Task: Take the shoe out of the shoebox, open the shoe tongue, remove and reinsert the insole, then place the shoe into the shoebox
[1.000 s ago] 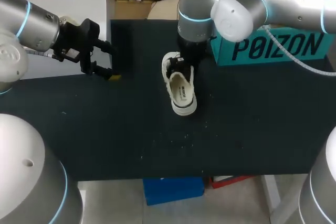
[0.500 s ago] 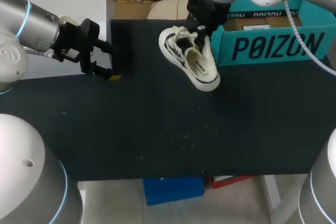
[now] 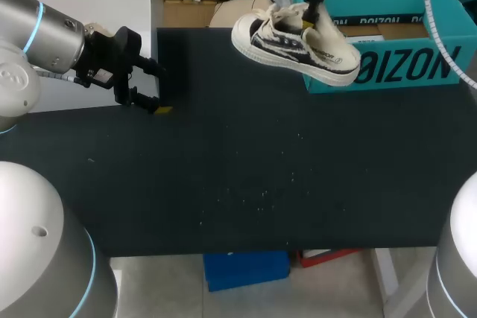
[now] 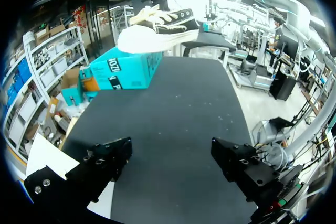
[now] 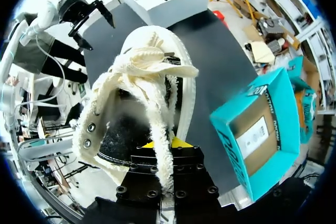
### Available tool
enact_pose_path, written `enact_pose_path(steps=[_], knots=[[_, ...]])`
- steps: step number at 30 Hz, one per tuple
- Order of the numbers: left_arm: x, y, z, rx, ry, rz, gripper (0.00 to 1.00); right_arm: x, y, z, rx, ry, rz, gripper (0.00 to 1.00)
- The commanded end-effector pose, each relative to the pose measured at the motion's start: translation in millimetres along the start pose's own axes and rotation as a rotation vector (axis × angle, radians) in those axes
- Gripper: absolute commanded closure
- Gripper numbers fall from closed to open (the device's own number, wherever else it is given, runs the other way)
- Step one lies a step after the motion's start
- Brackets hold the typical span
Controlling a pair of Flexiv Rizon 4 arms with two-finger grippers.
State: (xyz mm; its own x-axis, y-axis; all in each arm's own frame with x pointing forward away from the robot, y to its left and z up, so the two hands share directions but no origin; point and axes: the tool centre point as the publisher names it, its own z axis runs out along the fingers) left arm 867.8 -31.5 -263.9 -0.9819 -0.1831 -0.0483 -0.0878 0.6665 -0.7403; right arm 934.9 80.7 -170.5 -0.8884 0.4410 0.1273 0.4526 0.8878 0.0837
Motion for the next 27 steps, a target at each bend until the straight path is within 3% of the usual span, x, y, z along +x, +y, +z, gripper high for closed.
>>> enact_pose_path(steps=[1, 8, 13, 19, 27], knots=[[0.7, 0, 1, -0.003, -0.003, -0.001, 0.0, -3.4, 6.0, -9, 0.151, 0.005, -0.474, 1.0], [0.7, 0, 1, -0.003, -0.003, -0.001, 0.0, -3.8, 7.4, -7, 0.135, -0.005, -0.46, 1.0], [0.7, 0, 1, -0.003, -0.003, -0.001, 0.0, -24.4, 13.2, -5, 0.129, -0.008, -0.471, 1.0], [0.7, 0, 1, -0.003, -0.003, -0.001, 0.0, -60.4, 14.1, -11, 0.164, -0.015, -0.487, 1.0], [0.7, 0, 1, -0.003, -0.003, -0.001, 0.0, -132.5, 6.2, -15, 0.194, -0.008, -0.538, 1.0]])
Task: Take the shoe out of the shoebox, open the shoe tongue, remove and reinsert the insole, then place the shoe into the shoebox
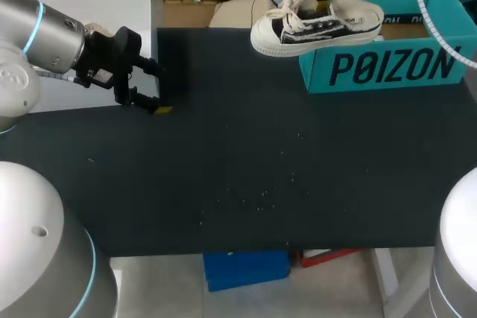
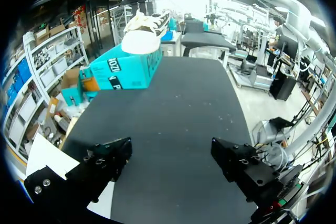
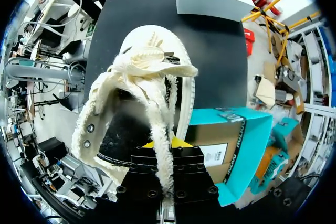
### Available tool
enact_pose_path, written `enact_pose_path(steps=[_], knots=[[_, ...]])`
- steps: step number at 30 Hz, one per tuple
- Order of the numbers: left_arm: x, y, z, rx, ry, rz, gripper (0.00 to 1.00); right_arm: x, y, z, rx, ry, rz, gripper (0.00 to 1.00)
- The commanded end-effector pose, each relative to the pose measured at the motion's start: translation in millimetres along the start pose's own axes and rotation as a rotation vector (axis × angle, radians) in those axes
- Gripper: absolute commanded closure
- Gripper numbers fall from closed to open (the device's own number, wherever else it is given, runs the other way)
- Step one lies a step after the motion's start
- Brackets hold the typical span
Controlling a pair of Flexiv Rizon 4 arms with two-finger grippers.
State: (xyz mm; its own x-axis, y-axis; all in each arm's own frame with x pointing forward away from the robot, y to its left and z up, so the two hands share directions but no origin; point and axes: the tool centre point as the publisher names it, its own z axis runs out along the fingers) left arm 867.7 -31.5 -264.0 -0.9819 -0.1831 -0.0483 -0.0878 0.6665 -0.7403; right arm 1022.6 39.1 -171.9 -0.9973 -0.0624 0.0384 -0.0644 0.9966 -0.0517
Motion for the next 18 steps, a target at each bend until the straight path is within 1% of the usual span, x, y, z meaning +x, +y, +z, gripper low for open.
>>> enact_pose_path(steps=[1, 4, 9, 12, 14, 18], knots=[[0.6, 0, 1, -0.003, -0.003, -0.001, 0.0, -40.7, -22.7, 0, -0.003, 0.07, -0.02, 1.0], [0.6, 0, 1, -0.003, -0.003, -0.001, 0.0, -62.4, -45.2, 1, -0.008, 0.076, -0.03, 1.0], [0.6, 0, 1, -0.003, -0.003, -0.001, 0.0, -92.3, -84.3, 4, 0.001, 0.091, -0.032, 1.0], [0.6, 0, 1, -0.003, -0.003, -0.001, 0.0, -106.0, -104.4, 6, 0.004, 0.098, -0.026, 1.0], [0.6, 0, 1, -0.003, -0.003, -0.001, 0.0, -114.1, -119.5, 11, 0.005, 0.103, -0.024, 1.0], [0.6, 0, 1, -0.003, -0.003, -0.001, 0.0, -122.6, -136.7, 23, -0.004, 0.127, -0.025, 1.0]])
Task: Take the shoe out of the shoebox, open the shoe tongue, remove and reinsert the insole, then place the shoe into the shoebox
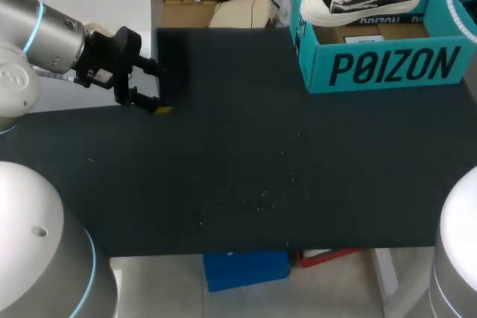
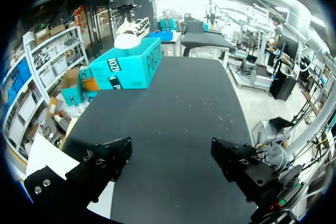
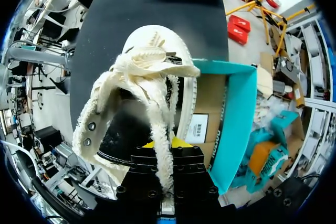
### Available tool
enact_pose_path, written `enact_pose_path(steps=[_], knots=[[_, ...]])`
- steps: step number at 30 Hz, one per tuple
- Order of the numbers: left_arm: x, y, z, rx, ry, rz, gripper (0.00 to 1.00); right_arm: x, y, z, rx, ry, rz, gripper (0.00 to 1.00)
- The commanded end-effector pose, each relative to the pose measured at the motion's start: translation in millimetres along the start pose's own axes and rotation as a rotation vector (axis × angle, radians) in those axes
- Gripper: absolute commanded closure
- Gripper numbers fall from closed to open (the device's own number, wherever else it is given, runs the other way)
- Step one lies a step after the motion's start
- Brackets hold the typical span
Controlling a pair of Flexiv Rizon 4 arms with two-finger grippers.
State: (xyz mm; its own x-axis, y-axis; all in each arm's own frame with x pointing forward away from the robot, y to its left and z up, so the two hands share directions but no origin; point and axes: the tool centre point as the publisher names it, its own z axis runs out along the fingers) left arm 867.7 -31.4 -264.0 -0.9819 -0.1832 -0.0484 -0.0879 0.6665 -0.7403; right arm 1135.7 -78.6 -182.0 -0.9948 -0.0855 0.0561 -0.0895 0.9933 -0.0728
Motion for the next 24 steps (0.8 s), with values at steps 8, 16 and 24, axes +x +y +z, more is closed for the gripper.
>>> enact_pose_path(steps=[8, 16, 24], knots=[[0.6, 0, 1, -0.003, -0.003, 0.0, 0.0, -21.9, -26.9, 44, -0.065, 0.139, 0.004, 1.0], [0.6, 0, 1, -0.003, -0.003, 0.0, 0.0, -23.9, -31.1, 78, -0.09, 0.146, 0.031, 1.0], [0.6, 0, 1, -0.003, -0.003, 0.0, 0.0, -28.5, -34.6, 104, -0.111, 0.154, 0.041, 1.0]])
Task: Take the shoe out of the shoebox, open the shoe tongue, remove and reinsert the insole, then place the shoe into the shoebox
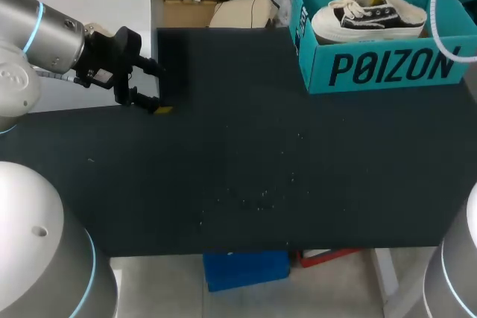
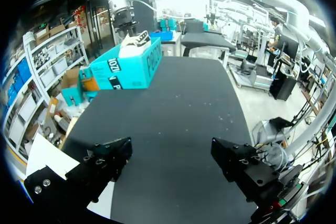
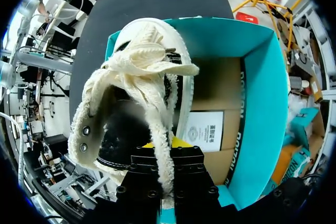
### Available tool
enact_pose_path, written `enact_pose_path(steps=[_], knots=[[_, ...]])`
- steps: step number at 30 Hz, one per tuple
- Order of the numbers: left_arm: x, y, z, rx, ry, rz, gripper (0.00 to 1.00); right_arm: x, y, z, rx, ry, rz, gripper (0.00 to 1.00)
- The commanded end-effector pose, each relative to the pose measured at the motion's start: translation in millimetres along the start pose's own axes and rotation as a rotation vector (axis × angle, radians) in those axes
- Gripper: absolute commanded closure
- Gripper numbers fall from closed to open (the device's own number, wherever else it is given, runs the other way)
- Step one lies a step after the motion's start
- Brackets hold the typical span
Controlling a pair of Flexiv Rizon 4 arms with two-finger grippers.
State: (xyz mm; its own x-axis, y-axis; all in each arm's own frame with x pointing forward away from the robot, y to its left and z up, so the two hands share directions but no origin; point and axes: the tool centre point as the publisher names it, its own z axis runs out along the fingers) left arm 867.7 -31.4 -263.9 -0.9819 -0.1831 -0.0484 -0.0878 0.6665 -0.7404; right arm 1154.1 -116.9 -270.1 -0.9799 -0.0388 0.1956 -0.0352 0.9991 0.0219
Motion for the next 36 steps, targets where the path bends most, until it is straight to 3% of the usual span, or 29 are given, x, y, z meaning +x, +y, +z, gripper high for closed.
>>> enact_pose_path(steps=[1, 18, 36], knots=[[0.6, 0, 1, -0.003, -0.003, -0.001, 0.0, -11.7, -4.0, 15, -0.011, 0.013, -0.002, 1.0], [0.6, 0, 1, -0.003, -0.003, -0.001, 0.0, -14.7, -34.8, -5, 0.042, 0.014, -0.007, 1.0], [0.6, 0, 1, -0.003, -0.003, -0.001, 0.0, -25.8, -48.7, 36, 0.035, 0.04, 0.005, 1.0]])
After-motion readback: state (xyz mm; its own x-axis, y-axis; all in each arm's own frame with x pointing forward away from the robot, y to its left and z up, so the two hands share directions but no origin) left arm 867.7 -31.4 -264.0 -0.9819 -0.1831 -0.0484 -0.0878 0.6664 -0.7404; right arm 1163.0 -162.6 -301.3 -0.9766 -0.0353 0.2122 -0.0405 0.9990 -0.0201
